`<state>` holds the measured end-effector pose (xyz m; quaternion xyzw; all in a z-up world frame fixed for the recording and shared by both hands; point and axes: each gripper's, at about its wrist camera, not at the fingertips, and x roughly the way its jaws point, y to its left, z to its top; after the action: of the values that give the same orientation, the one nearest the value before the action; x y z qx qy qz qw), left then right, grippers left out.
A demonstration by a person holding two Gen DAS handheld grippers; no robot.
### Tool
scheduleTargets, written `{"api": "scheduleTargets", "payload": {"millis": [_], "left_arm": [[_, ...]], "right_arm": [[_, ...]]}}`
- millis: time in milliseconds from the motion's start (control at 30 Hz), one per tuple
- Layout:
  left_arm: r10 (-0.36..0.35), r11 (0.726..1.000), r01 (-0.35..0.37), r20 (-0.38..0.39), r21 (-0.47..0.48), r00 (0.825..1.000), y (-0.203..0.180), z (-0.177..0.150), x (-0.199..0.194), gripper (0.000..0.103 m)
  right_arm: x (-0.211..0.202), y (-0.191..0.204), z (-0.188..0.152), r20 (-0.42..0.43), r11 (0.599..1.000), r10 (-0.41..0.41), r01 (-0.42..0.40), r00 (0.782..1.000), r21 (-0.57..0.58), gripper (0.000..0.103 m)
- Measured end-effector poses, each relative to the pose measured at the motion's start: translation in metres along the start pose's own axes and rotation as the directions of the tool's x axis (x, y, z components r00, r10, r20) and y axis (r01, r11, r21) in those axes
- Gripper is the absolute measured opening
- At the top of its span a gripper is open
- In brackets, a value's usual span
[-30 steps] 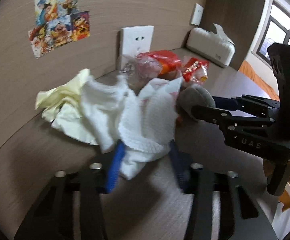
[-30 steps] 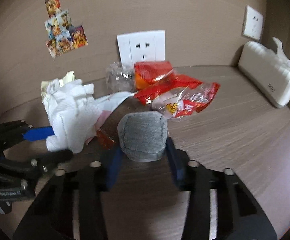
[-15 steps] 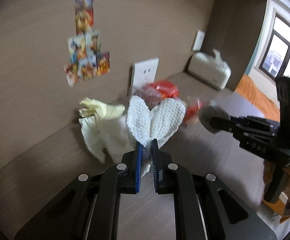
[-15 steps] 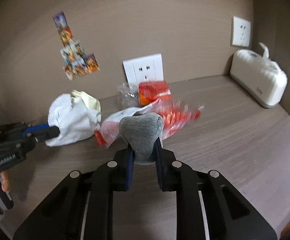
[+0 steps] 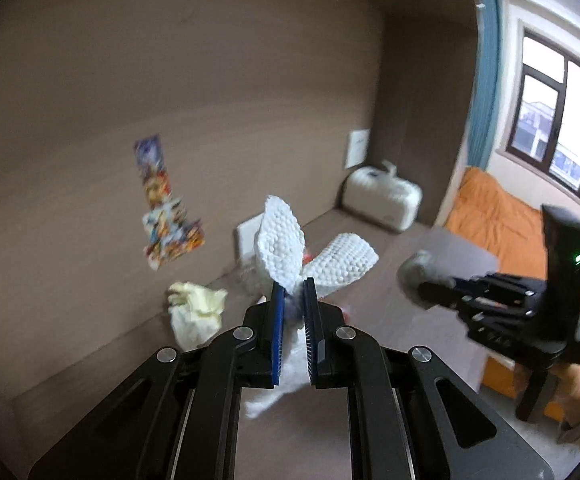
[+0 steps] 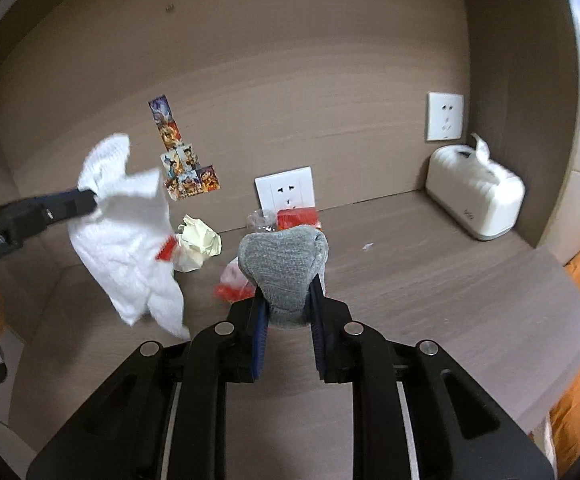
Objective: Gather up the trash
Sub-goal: 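Carry the tissue and grey item to the white bin and open both tools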
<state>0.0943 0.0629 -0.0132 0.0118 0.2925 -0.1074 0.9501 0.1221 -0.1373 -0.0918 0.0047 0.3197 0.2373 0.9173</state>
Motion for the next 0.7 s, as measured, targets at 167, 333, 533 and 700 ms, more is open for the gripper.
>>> {"api": "scheduleTargets", "payload": {"millis": [167, 333, 533, 700], "left_arm": [[-0.006, 0.999, 0.003, 0.048, 0.053, 0.999, -0.038, 0.017, -0.032, 0.009], [-0.055, 0.995, 0.060, -0.056, 0.077, 0.997, -0.078, 0.002, -0.007, 0.009], [-0.120, 0.990, 0.125, -0.069, 0.068, 0.990, -0.123, -0.007, -0.012, 0.009], [-0.190, 0.977, 0.196, -0.080, 0.084, 0.979, -0.168, -0.011, -0.016, 0.009]], "right_arm": [[-0.040, -0.009, -0.008, 0.024, 1.000, -0.009, 0.009, 1.000, 0.001, 0.020], [-0.076, -0.026, -0.020, 0.034, 1.000, -0.027, 0.026, 0.999, 0.014, 0.020], [-0.118, -0.054, -0.040, 0.046, 0.996, -0.081, 0.080, 0.996, 0.026, 0.020], [-0.156, -0.085, -0.055, 0.064, 0.988, -0.144, 0.140, 0.988, 0.067, 0.021]]}}
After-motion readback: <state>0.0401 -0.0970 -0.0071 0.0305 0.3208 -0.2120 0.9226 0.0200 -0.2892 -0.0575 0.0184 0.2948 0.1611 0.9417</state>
